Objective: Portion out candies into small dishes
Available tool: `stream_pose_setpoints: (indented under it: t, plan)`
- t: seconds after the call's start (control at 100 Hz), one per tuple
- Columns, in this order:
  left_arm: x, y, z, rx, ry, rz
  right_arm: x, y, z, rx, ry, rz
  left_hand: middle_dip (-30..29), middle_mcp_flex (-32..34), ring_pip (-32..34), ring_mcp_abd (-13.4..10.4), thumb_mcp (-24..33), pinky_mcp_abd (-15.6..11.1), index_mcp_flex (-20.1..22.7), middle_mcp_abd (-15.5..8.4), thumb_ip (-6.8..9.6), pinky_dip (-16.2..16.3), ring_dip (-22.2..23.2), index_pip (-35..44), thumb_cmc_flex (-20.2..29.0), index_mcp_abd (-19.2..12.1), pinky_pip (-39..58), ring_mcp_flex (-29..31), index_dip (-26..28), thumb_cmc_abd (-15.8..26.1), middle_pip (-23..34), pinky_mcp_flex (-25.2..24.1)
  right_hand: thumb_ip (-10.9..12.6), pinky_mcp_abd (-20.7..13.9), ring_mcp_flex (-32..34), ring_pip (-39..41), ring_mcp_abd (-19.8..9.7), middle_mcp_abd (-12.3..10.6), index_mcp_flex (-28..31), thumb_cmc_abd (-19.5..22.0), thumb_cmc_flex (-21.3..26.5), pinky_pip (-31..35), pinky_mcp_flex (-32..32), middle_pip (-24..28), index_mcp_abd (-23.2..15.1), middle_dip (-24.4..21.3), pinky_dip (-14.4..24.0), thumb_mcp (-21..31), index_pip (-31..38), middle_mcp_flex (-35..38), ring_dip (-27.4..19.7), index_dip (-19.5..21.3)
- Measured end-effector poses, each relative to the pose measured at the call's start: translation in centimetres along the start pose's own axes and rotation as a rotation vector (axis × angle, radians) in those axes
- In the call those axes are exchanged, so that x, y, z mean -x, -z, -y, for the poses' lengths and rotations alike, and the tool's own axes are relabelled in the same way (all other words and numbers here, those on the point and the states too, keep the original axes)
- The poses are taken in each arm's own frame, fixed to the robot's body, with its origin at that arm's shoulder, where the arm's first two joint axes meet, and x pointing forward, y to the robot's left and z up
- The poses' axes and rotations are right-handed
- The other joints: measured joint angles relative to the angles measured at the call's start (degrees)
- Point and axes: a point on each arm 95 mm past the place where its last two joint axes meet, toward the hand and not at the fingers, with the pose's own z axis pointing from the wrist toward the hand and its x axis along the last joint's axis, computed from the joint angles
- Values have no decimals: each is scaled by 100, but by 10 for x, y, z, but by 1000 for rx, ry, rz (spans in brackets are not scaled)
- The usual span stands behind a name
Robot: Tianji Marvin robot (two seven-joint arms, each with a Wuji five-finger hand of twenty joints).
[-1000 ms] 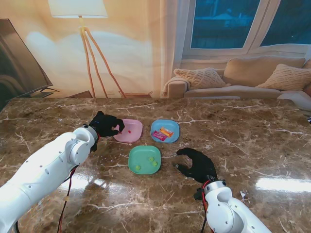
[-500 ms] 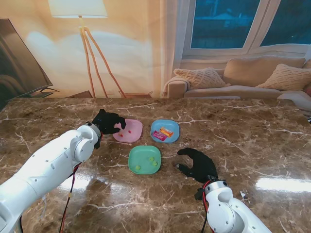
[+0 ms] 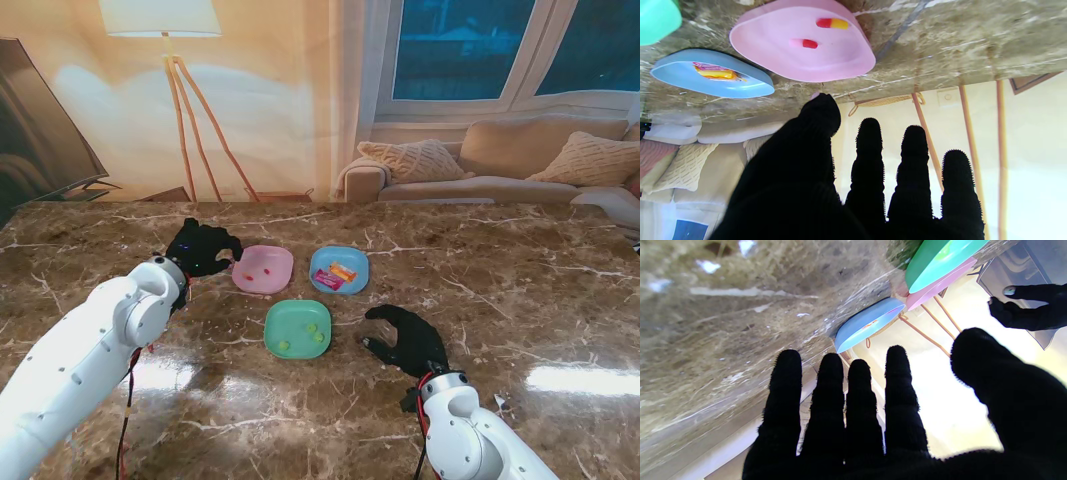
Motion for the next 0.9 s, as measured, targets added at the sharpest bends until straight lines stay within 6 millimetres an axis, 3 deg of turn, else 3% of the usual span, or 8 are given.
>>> stream_pose_setpoints:
  t: [0.43,0.56,0.7,0.9]
  plan:
    - [37,107,-18,69,-89,14,-3,1,3,-8,6,-16,-147,0,0,-20,266,0,99,0,0,0,-1,55,0,-17,0,0,0,-153,-3,3,0,0,0,0,0,0,0,0,0,0,0,0,0,0,0,0,0,0,2,0]
    - [47,129,-26,95,-100,43,-5,2,4,-10,9,-22,-237,0,-39,-21,702,0,99,0,0,0,-1,1,-7,-22,0,0,0,-194,-52,3,0,0,0,0,0,0,0,0,0,0,0,0,0,0,0,0,0,0,2,0]
    - [58,146,-36,150,-105,50,-6,2,6,-12,9,-28,-703,-3,-54,-21,1216,0,42,-1,0,-1,-32,-233,-127,-24,-1,-5,0,-194,-150,4,0,0,0,0,0,0,0,0,0,0,0,0,0,0,1,0,0,0,16,0]
    - [72,159,-52,212,-51,37,-7,2,7,-15,10,-31,-1134,-307,-188,-81,1706,-1,-231,-65,291,-13,-88,-550,-129,-23,-148,-213,-80,-194,-168,2,0,0,0,0,0,0,0,0,0,0,0,0,0,0,1,0,0,0,41,0]
